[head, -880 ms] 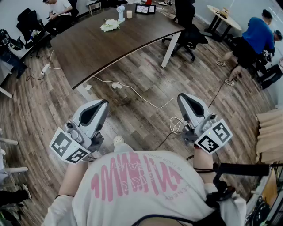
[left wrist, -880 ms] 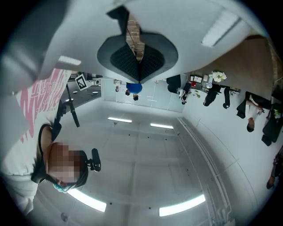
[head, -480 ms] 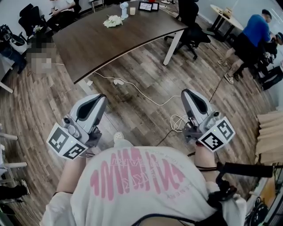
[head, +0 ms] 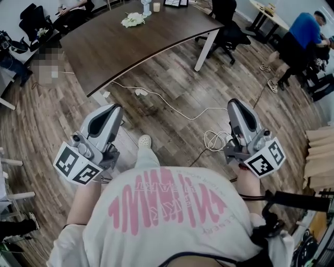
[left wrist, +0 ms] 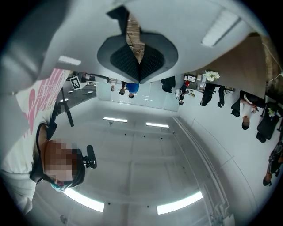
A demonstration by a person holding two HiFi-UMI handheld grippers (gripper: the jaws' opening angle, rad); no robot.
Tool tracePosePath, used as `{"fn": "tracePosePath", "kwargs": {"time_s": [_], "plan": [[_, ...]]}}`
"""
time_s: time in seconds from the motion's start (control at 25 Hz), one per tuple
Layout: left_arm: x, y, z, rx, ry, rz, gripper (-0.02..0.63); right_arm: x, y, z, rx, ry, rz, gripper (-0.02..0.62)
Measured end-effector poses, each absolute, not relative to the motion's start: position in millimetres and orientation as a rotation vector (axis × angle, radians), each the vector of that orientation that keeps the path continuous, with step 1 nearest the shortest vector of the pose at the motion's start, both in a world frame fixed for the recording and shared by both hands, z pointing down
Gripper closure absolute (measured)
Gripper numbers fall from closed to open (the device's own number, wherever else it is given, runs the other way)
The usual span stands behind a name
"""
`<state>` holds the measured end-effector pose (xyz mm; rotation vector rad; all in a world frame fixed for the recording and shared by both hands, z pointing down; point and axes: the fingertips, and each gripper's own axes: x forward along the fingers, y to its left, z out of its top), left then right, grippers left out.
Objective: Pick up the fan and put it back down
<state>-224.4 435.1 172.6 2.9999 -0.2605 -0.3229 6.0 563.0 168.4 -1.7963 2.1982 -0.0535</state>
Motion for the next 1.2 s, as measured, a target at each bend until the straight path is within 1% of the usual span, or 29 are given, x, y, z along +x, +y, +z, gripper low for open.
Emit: {"fn": "tracePosePath", "kwargs": {"time_s": [0.12,0.28,0.68,0.96,1.2], "plan": [[-216,415,170,3.007,-0.236,-0.312,0.586,15,553,165,-1.841,2.159,-0.024,0.555],[-201,378,165,2.976,-0.201,-0.344,0.586,24,530,168,-1.852,2.125,-0.067,0.537],[-160,287,161,2.947,-0.128,-0.360,0.586,48,436,173,-1.831,2.110,-0.142,0.557],[-148,231,157,2.940,-0.096,-0.361,0.586,57,375,159,-1.726,2.087,-0.189,0.586],[-146,179,155,2.938,-0.062,-0.369,0.586,55,323,159,-1.755,2.090,-0.190,0.589]]}}
